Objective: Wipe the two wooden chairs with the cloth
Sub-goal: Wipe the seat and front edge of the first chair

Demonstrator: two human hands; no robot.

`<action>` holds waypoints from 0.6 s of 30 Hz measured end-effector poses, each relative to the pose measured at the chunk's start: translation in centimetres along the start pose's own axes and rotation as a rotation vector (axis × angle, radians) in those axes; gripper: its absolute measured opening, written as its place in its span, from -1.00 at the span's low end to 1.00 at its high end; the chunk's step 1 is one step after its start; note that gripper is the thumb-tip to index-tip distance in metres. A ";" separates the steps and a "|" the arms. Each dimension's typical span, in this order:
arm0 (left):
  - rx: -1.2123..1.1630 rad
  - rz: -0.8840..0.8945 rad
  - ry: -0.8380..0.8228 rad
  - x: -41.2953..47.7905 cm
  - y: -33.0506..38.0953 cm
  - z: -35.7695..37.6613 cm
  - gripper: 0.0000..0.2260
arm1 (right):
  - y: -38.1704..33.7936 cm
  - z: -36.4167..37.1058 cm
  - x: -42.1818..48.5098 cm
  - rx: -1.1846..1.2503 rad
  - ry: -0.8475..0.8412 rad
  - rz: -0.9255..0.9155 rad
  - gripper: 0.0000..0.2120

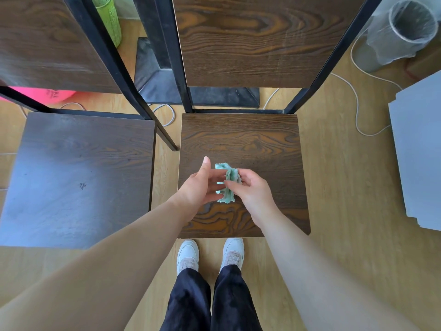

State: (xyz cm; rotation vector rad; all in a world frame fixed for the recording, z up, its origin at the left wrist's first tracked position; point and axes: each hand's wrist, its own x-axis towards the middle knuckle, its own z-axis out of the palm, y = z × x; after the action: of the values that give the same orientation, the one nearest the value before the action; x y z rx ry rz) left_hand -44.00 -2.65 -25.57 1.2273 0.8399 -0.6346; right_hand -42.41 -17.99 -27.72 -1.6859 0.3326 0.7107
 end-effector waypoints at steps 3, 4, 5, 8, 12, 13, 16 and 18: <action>0.001 -0.028 -0.022 0.2 -0.2 -0.2 -0.33 | 0.4 0.1 0.4 0.002 0.051 0.021 -0.80; -0.004 -0.035 -0.027 0.2 -0.2 -0.2 -0.31 | 0.5 0.0 0.5 0.015 0.070 0.038 -0.82; -0.007 -0.042 -0.032 0.3 -0.2 -0.2 -0.30 | 0.7 -0.1 0.7 0.033 0.089 0.062 -0.83; -0.012 -0.058 -0.066 0.4 -0.3 -0.2 -0.28 | 0.7 -0.5 0.9 0.165 0.076 0.142 -0.82; -0.024 -0.065 -0.145 0.5 -0.4 -0.1 -0.26 | 0.5 -0.6 0.6 0.233 -0.023 0.146 -0.74; -0.047 -0.067 -0.145 0.5 -0.3 0.0 -0.26 | 0.5 -0.6 0.6 0.230 -0.017 0.140 -0.72; -0.106 -0.068 -0.108 0.6 0.3 0.3 -0.26 | 0.3 -0.7 0.6 0.282 0.037 0.170 -0.77; -0.113 -0.066 -0.103 0.8 0.6 0.4 -0.26 | 0.1 -1.0 0.6 0.351 0.036 0.202 -0.81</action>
State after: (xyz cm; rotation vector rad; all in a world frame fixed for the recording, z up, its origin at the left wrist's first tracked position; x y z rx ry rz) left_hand -42.98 -2.84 -25.86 1.0597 0.8221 -0.6887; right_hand -41.69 -18.87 -28.09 -1.3440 0.6229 0.7224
